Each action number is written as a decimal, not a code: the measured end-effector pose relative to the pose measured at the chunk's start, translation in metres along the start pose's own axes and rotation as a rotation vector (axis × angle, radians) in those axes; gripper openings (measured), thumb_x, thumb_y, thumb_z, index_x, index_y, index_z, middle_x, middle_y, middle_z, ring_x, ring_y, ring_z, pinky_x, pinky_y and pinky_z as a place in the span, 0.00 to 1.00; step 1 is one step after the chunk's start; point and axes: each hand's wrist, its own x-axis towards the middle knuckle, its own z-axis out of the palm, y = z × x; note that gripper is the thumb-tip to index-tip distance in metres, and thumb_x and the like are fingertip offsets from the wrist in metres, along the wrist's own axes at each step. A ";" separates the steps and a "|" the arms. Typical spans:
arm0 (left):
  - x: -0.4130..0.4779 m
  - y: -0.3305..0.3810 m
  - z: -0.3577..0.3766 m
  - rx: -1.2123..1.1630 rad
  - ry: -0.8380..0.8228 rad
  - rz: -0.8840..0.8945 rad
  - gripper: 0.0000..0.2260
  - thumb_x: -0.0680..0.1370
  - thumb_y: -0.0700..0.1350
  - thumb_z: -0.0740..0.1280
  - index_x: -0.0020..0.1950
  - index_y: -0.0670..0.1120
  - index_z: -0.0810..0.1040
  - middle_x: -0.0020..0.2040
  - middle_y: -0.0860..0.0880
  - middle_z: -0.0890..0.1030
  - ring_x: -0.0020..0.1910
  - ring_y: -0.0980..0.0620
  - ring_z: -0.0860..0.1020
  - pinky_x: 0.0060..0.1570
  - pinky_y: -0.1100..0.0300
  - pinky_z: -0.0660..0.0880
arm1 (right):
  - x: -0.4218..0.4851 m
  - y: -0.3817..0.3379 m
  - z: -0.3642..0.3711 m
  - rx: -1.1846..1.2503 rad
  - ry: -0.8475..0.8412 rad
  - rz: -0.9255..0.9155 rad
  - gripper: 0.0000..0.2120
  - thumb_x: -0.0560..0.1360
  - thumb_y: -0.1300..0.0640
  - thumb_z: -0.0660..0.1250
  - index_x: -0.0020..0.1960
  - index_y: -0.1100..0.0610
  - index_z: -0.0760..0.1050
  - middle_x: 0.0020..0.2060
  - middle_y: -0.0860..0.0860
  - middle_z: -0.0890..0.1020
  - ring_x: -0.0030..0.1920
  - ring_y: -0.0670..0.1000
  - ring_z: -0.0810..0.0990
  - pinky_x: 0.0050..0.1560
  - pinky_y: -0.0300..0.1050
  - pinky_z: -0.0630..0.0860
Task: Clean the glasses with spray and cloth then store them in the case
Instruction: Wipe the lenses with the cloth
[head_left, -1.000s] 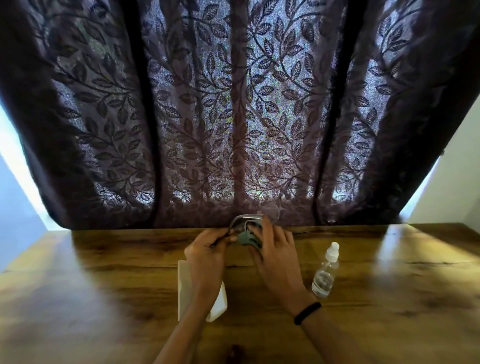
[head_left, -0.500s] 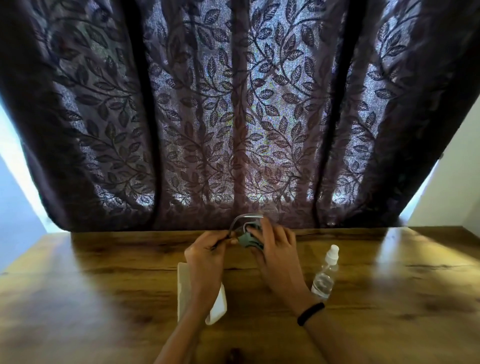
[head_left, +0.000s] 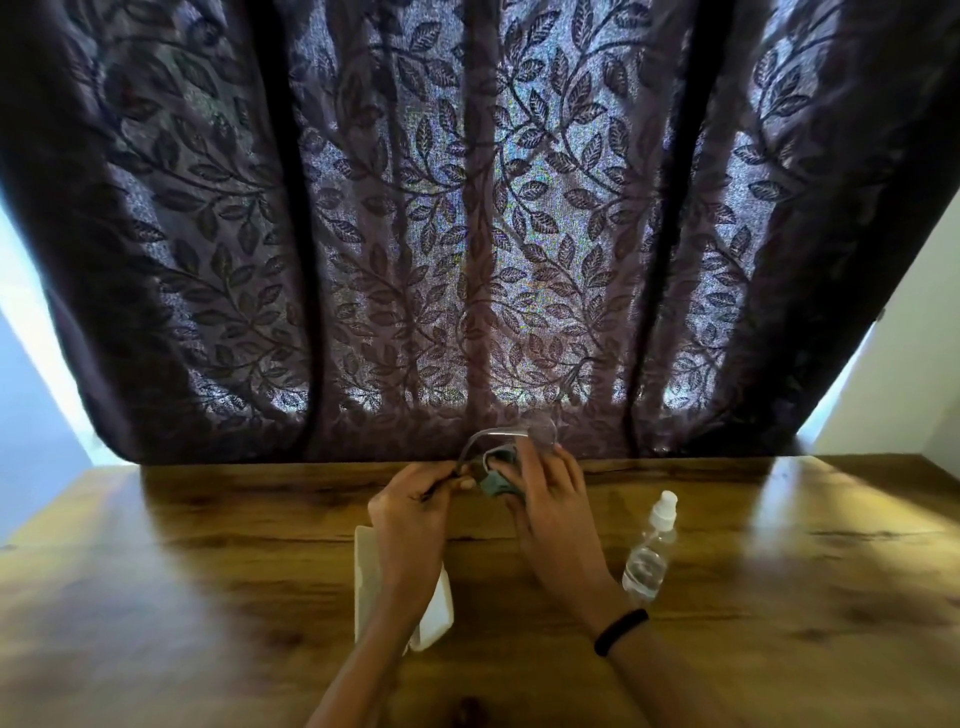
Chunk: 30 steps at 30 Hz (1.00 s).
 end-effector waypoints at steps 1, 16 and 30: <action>0.000 0.000 0.000 -0.004 -0.001 0.005 0.12 0.66 0.30 0.72 0.43 0.45 0.84 0.38 0.56 0.82 0.41 0.64 0.80 0.41 0.77 0.72 | -0.002 -0.001 0.001 0.046 -0.007 -0.018 0.32 0.62 0.66 0.76 0.63 0.69 0.67 0.47 0.58 0.83 0.55 0.51 0.67 0.53 0.67 0.71; -0.002 0.000 -0.001 -0.028 -0.014 0.033 0.13 0.65 0.29 0.73 0.42 0.45 0.84 0.38 0.62 0.80 0.39 0.67 0.79 0.39 0.78 0.72 | 0.002 -0.004 -0.004 0.120 -0.085 -0.061 0.29 0.70 0.60 0.67 0.66 0.70 0.63 0.51 0.56 0.83 0.57 0.50 0.66 0.59 0.66 0.67; -0.001 -0.007 -0.006 -0.049 -0.041 -0.055 0.15 0.66 0.31 0.73 0.41 0.52 0.83 0.37 0.56 0.83 0.37 0.61 0.80 0.40 0.62 0.78 | -0.005 0.001 0.006 0.503 -0.311 0.065 0.33 0.76 0.62 0.61 0.69 0.40 0.45 0.64 0.52 0.68 0.66 0.50 0.63 0.70 0.47 0.61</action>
